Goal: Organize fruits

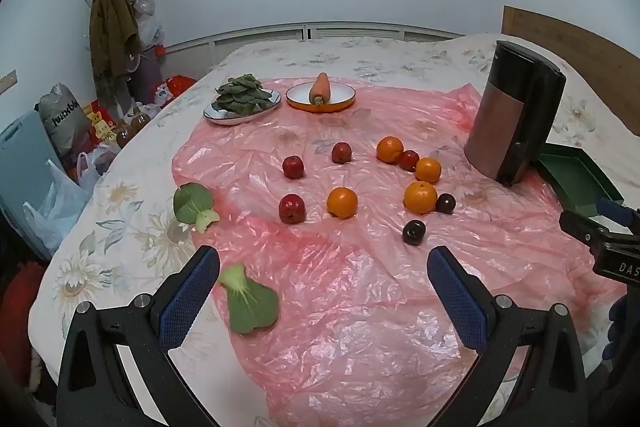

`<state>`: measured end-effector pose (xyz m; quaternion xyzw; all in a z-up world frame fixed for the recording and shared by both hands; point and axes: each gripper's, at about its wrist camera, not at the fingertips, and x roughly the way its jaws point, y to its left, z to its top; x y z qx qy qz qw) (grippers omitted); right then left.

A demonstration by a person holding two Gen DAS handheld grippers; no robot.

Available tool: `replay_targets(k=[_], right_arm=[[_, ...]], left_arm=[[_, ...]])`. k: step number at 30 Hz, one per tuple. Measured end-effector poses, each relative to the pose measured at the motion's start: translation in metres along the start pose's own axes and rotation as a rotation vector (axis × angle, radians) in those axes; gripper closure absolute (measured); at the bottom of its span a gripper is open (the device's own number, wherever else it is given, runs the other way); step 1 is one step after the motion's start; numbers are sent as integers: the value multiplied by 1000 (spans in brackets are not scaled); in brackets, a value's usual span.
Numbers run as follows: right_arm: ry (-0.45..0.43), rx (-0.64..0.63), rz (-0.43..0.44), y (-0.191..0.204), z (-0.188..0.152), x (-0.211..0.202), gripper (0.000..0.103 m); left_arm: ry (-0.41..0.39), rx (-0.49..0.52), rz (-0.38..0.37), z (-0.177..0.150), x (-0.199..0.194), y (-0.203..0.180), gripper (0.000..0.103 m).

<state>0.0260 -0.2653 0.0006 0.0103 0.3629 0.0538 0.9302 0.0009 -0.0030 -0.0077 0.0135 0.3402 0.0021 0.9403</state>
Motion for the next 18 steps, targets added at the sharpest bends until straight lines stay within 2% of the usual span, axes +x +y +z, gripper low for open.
replay_targets(k=[18], right_arm=[[11, 7, 7, 1, -4, 2, 0]], left_arm=[[6, -6, 2, -1, 0, 4, 1]])
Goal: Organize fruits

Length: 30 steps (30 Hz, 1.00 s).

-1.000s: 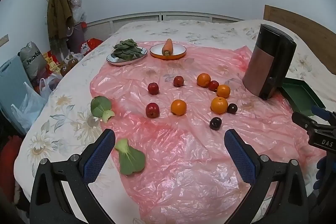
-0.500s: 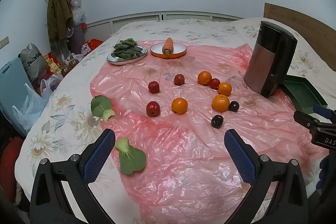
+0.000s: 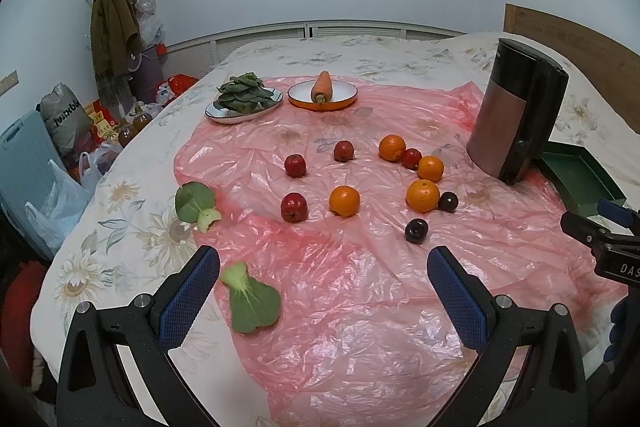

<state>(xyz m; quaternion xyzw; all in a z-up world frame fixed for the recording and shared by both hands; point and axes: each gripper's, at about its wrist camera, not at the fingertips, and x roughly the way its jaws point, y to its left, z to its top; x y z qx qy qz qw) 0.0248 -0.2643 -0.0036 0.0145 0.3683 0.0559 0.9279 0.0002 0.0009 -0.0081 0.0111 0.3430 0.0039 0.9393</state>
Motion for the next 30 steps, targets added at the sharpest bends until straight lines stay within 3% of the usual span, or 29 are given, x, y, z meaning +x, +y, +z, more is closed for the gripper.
replay_targets(k=[30], right_arm=[[26, 10, 32, 2, 0, 3, 0]], left_arm=[[25, -19, 5, 1, 9, 5, 1]])
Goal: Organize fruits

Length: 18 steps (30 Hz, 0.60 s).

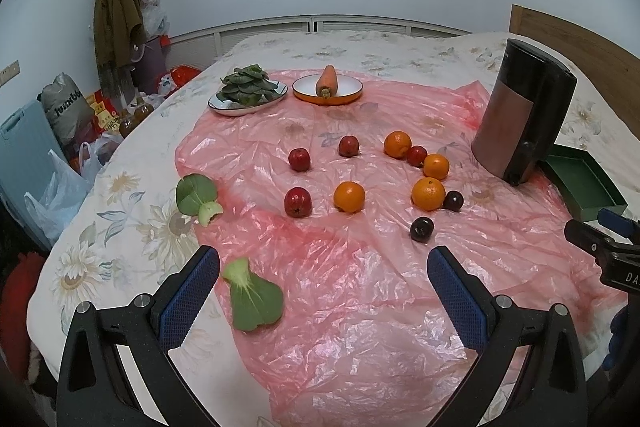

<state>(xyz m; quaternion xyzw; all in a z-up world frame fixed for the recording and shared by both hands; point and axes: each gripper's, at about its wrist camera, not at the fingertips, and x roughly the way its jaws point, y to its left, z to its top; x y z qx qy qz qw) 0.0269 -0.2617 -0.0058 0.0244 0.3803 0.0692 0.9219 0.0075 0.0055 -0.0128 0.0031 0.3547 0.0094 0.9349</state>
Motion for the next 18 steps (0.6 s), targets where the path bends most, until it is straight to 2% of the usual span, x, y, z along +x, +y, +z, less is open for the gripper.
replay_targets(k=[18], right_arm=[[19, 12, 12, -4, -4, 5, 0]], left_arm=[[19, 9, -13, -2, 7, -1, 1]])
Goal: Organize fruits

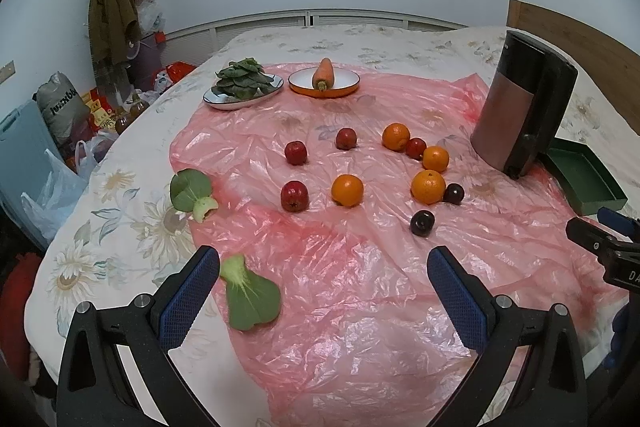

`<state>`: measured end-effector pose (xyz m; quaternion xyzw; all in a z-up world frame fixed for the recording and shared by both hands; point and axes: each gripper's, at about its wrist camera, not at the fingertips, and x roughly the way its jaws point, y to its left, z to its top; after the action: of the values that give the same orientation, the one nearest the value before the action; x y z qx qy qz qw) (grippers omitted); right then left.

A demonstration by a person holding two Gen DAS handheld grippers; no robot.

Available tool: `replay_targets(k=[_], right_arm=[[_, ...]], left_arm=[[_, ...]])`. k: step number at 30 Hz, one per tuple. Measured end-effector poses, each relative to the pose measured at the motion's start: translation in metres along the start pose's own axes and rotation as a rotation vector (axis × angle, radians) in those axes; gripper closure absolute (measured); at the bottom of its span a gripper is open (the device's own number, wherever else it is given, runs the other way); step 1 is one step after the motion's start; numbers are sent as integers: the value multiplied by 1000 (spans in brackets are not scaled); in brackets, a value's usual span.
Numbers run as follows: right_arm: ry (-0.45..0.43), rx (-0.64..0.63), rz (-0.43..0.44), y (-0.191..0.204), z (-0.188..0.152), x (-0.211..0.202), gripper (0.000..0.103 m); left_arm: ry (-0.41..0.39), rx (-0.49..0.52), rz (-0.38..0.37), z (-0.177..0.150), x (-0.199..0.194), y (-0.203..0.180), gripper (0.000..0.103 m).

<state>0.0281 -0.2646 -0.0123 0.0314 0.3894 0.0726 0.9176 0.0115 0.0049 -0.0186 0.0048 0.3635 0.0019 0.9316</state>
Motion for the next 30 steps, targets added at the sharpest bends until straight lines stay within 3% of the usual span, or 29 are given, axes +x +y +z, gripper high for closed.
replay_targets(k=[13, 23, 26, 30], right_arm=[[39, -32, 70, 14, 7, 20, 0], [101, -84, 178, 29, 34, 79, 0], [116, -87, 200, 28, 46, 100, 12], [153, -109, 247, 29, 55, 125, 34]], left_arm=[[63, -2, 7, 7, 14, 23, 1], [141, 33, -13, 38, 71, 34, 4], [149, 45, -23, 51, 91, 34, 6], [173, 87, -28, 58, 118, 31, 20]])
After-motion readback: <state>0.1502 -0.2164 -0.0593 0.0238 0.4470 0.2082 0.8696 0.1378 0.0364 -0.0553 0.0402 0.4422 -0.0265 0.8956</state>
